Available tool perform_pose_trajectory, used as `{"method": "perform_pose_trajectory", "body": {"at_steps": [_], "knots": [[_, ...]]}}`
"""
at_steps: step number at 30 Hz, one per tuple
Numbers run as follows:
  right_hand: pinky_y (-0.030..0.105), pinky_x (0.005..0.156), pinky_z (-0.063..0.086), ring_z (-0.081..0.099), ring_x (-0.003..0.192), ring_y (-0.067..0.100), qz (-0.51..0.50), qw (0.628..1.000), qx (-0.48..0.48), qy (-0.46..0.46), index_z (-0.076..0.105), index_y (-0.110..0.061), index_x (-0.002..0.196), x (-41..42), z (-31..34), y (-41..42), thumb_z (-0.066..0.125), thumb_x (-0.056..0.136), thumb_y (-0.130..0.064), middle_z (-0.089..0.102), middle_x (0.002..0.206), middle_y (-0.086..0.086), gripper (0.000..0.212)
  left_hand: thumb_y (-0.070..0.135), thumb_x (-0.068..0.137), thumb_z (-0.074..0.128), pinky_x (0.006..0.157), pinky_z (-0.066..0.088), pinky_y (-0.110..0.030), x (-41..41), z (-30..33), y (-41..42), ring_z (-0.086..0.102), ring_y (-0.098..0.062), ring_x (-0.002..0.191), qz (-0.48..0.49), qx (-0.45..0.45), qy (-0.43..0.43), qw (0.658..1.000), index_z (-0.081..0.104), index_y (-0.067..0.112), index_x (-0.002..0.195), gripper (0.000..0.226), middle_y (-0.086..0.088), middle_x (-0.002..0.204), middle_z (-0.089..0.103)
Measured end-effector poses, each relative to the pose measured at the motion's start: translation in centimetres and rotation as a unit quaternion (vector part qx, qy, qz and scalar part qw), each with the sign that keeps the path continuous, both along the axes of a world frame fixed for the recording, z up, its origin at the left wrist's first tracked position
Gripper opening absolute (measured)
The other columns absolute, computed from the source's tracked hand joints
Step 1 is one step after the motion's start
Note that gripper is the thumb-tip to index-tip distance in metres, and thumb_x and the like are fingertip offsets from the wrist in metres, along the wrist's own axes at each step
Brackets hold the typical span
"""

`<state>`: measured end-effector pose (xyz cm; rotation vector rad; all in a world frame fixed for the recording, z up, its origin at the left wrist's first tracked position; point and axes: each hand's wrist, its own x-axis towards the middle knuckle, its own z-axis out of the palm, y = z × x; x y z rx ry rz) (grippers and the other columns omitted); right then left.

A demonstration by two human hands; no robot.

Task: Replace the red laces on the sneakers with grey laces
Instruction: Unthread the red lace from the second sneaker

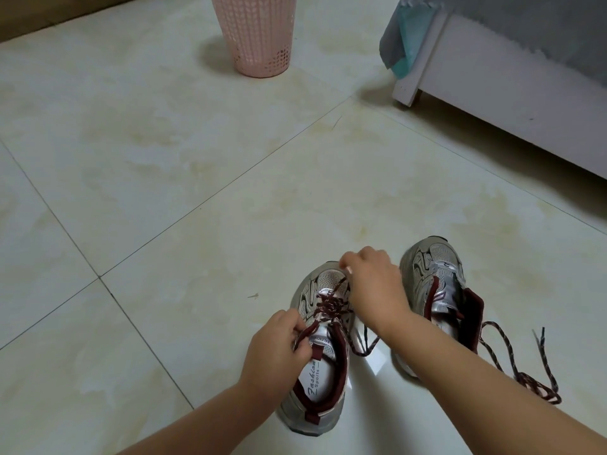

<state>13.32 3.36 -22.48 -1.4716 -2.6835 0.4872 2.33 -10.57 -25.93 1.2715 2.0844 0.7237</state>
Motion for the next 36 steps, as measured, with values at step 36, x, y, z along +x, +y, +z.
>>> {"method": "perform_pose_trajectory", "body": {"at_steps": [36], "knots": [[0.033, 0.077, 0.044, 0.054, 0.081, 0.021, -0.096, 0.924, -0.309, 0.204, 0.059, -0.024, 0.071, -0.4, -0.1, -2.1, 0.063, 0.082, -0.021, 0.059, 0.075, -0.002, 0.012, 0.016, 0.073, 0.061, 0.057, 0.035, -0.014, 0.1, -0.1, 0.1, 0.049, -0.002, 0.069, 0.01, -0.006, -0.001, 1.0, 0.039, 0.034, 0.065, 0.029, 0.01, 0.071, 0.051]]}}
